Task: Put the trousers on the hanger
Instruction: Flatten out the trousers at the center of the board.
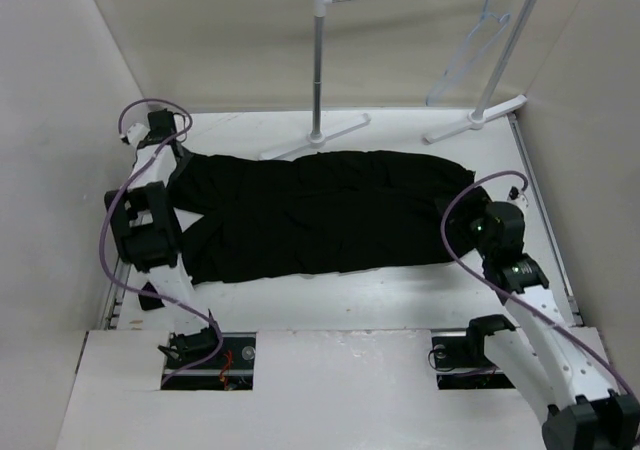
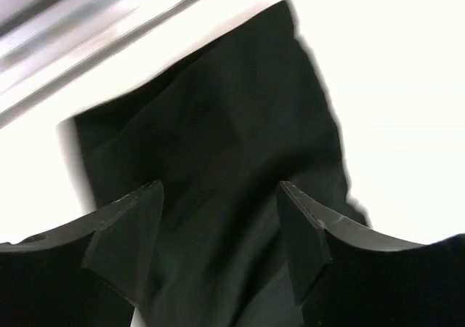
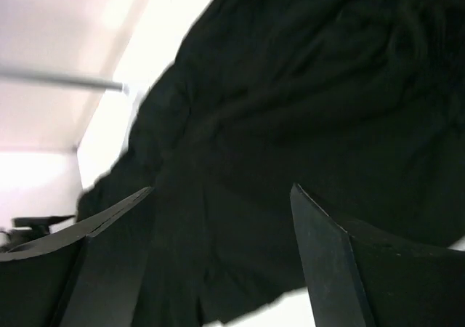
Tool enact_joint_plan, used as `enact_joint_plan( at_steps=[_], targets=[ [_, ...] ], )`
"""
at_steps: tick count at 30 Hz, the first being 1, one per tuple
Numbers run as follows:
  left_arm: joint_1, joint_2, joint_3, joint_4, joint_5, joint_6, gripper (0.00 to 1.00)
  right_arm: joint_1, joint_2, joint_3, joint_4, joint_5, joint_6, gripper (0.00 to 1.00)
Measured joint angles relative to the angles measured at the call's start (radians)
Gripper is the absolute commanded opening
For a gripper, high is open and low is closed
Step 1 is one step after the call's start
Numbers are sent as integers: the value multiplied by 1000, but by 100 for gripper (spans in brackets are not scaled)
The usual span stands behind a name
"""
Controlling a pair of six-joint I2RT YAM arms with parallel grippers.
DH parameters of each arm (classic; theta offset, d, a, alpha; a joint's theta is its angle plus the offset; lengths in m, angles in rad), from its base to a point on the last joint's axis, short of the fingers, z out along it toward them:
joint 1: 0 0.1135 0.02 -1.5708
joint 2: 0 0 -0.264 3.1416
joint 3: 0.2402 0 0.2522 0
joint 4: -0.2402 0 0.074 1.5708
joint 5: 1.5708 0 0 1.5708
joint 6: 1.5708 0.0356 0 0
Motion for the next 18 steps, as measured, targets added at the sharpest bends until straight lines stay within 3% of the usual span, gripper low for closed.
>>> enact_joint_plan(
  at_steps=[3, 6, 8, 10, 13, 15, 18],
  targets=[
    [12, -235, -214, -23, -19, -9, 62, 53, -91, -6, -95, 9, -14, 68],
    [26, -536, -421, -81, -37, -31, 62, 111, -133, -6, -182, 5, -35, 35],
    [44, -717, -520, -139, -46, -53, 64, 166, -129, -6, -227, -14, -47, 26],
    [87, -873, -605, -224, -45, -87, 67, 231, -105, -6, -262, -36, -53, 28],
    [193, -1008, -705, -354, -23, -136, 69, 351, -39, 12, -307, -64, -71, 45],
    [272, -1049, -774, -418, -4, -159, 70, 424, 6, 37, -323, -77, -85, 62],
    [348, -1067, -871, -462, 23, -185, 71, 508, 40, 71, -331, -97, -112, 71]
  ],
)
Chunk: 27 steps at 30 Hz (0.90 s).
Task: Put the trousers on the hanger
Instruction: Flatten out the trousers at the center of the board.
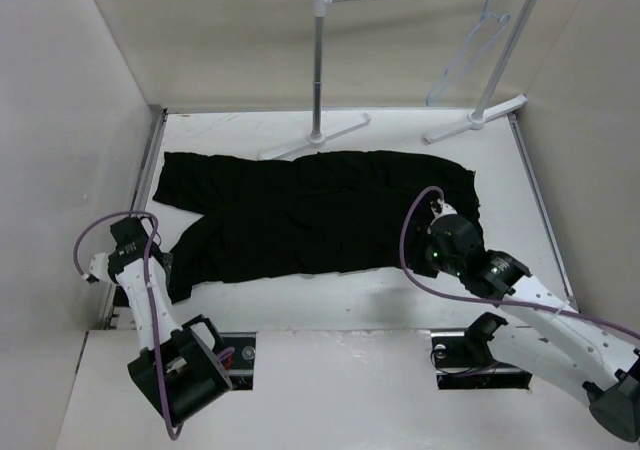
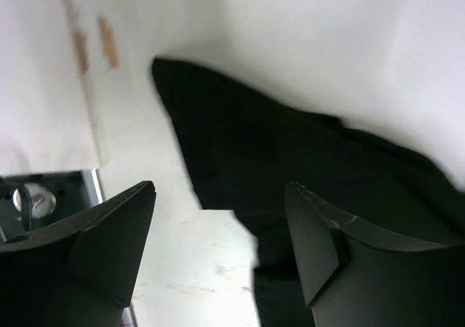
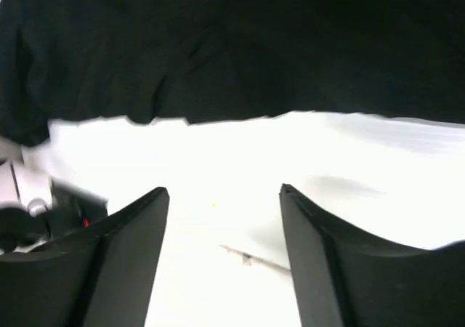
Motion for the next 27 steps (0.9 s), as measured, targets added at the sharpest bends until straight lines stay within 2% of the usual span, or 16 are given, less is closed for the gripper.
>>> enact_joint_plan(
  at_steps=[3, 5, 8, 11, 13, 15, 18, 24, 27],
  targets=[
    [25, 11, -62, 12, 23, -16, 70, 38, 6, 23, 1, -17, -19, 74],
    [35, 32, -82, 43, 47, -25, 64, 50, 9, 30, 1, -29, -27, 74],
    [40, 58, -94, 114, 73, -34, 44, 61, 8, 31, 1, -43, -37, 70],
    [30, 60, -94, 192, 87, -37, 16, 71, -2, 31, 5, -50, -39, 66],
    [12, 61, -93, 244, 90, -32, 5, 72, -10, 31, 11, -51, -38, 65],
    [-14, 68, -79, 277, 92, -28, 0, 72, -14, 31, 13, -51, -37, 65],
    [-63, 87, -1, 285, 91, -26, 0, 72, -21, 31, 14, -51, -38, 65],
    [-230, 85, 364, 257, 24, 0, 1, 10, -34, 31, 14, -66, -48, 66],
    [-323, 26, 458, 256, -42, 24, 2, -11, -27, 31, 14, -74, -58, 67]
  ],
)
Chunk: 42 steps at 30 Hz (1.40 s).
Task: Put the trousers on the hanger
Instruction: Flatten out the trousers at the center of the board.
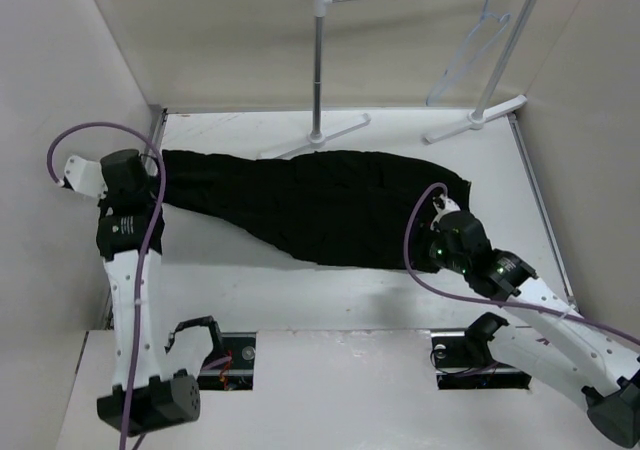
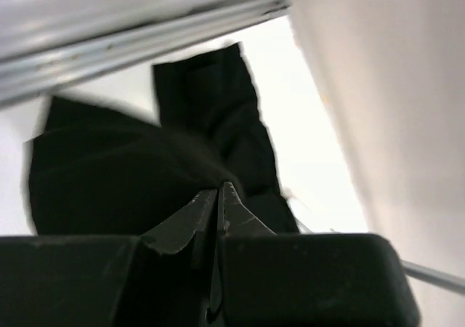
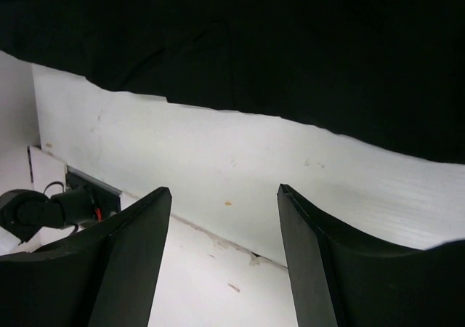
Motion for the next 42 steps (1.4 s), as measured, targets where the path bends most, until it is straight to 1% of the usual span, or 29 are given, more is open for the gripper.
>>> enact_joint_plan(
  at_steps=[3, 7, 9, 12, 14, 15, 16, 17, 18, 19, 20, 21, 22, 23, 24, 26, 28, 31, 34, 37, 38, 40, 41, 42],
  targets=[
    [-40, -105, -47, -32, -55, 6, 3, -11, 6, 0, 0, -8, -7, 68],
    [-14, -237, -241, -116, -97, -15, 4, -24, 8, 0, 2, -26, -11, 71],
    [30, -269, -351, -156, -100, -28, 5, -37, 8, 0, 2, -34, -13, 73],
    [135, -276, -471, -201, -105, -36, 7, -78, 6, -1, -3, -37, -14, 75],
    [206, -254, -516, -207, -109, -38, 8, -127, 0, -2, -15, -34, -14, 74],
    [233, -241, -531, -205, -114, -38, 8, -157, -5, -2, -21, -26, -14, 72],
    [250, -226, -541, -198, -119, -38, 9, -189, -10, -2, -27, -19, -15, 65],
    [259, -208, -546, -187, -124, -38, 11, -231, -16, -3, -34, -11, -17, 52],
    [263, -189, -549, -171, -129, -38, 17, -274, -21, -5, -42, 3, -21, 34],
    [264, -172, -549, -154, -132, -37, 26, -318, -25, -10, -47, 16, -21, 21],
    [263, -154, -549, -136, -136, -36, 32, -363, -29, -18, -52, 34, -14, 13],
    [260, -137, -548, -119, -139, -35, 38, -401, -32, -26, -63, 53, -10, 11],
    [252, -120, -544, -108, -140, -35, 44, -438, -34, -35, -76, 71, -1, 11],
    [240, -107, -536, -104, -142, -35, 49, -469, -35, -45, -86, 84, 12, 15],
    [222, -97, -523, -102, -143, -35, 52, -502, -35, -58, -97, 97, 22, 24],
    [174, -91, -487, -101, -147, -38, 56, -565, -30, -82, -113, 120, 45, 48],
    [125, -101, -454, -97, -153, -38, 57, -614, -10, -100, -123, 141, 67, 63],
    [71, -126, -429, -95, -164, -38, 57, -653, 40, -111, -126, 160, 90, 66],
    [56, -138, -428, -117, -170, -39, 57, -649, 73, -122, -124, 180, 119, 66],
    [39, -139, -442, -136, -163, -50, 57, -628, 130, -135, -102, 209, 144, 58],
    [35, -139, -454, -145, -153, -56, 57, -622, 166, -136, -82, 213, 149, 51],
    [29, -139, -480, -169, -135, -68, 57, -618, 253, -136, -31, 218, 156, 25],
    [27, -140, -494, -187, -127, -74, 57, -619, 294, -136, -9, 218, 160, 16],
    [25, -141, -504, -204, -121, -80, 57, -626, 329, -136, 6, 216, 166, 12]
  ],
)
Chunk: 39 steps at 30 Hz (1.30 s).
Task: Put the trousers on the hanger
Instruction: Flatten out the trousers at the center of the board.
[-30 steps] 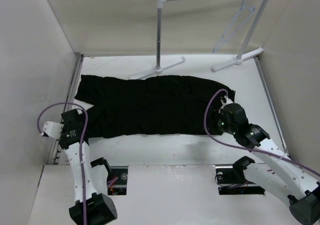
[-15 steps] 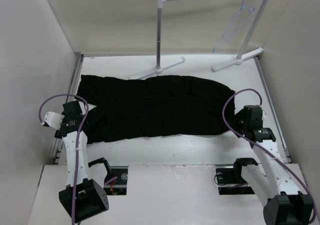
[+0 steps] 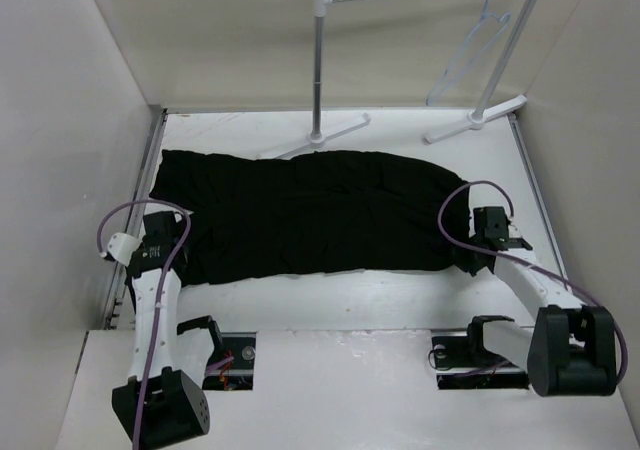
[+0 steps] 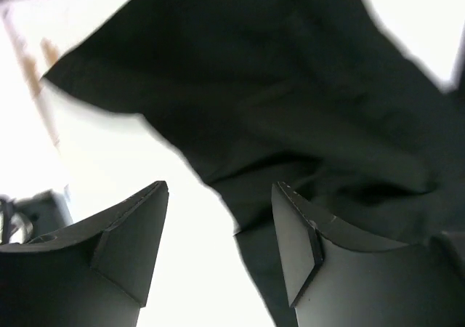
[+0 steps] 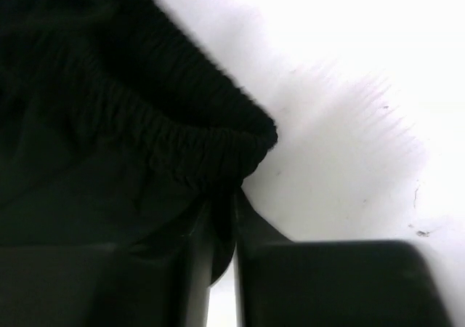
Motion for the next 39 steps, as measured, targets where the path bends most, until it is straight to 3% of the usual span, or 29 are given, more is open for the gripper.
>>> enact_joint_plan(
  at_steps=[7, 13, 16, 22, 25, 28, 32, 34, 37, 39],
  targets=[
    [-21, -26, -21, -107, 13, -27, 57, -249, -104, 25, -3, 35, 18, 11],
    [-21, 31, -18, -173, -3, -57, 58, -323, -106, 73, 2, 56, 37, 12],
    [0, 65, -16, -196, -14, -71, 58, -316, -98, 73, 10, 47, 62, 12],
    [62, 118, -3, -259, -13, -109, 56, -188, -156, 62, 16, 47, 90, 14],
    [100, 143, 2, -276, 3, -126, 50, -146, -193, 49, 19, 46, 90, 14],
    [115, 175, -1, -257, 30, -135, 45, -142, -201, 36, 19, 44, 89, 15],
    [123, 232, -37, -166, 60, -155, 46, -142, -200, 34, 20, 32, 81, 16],
    [126, 251, -51, -125, 72, -165, 39, -142, -200, 34, 20, 29, 78, 16],
    [132, 307, -53, -46, 72, -177, 15, -155, -194, 34, 25, 25, 69, 16],
    [144, 372, -53, 21, 73, -175, 8, -186, -180, 34, 39, 18, 67, 14]
  ],
)
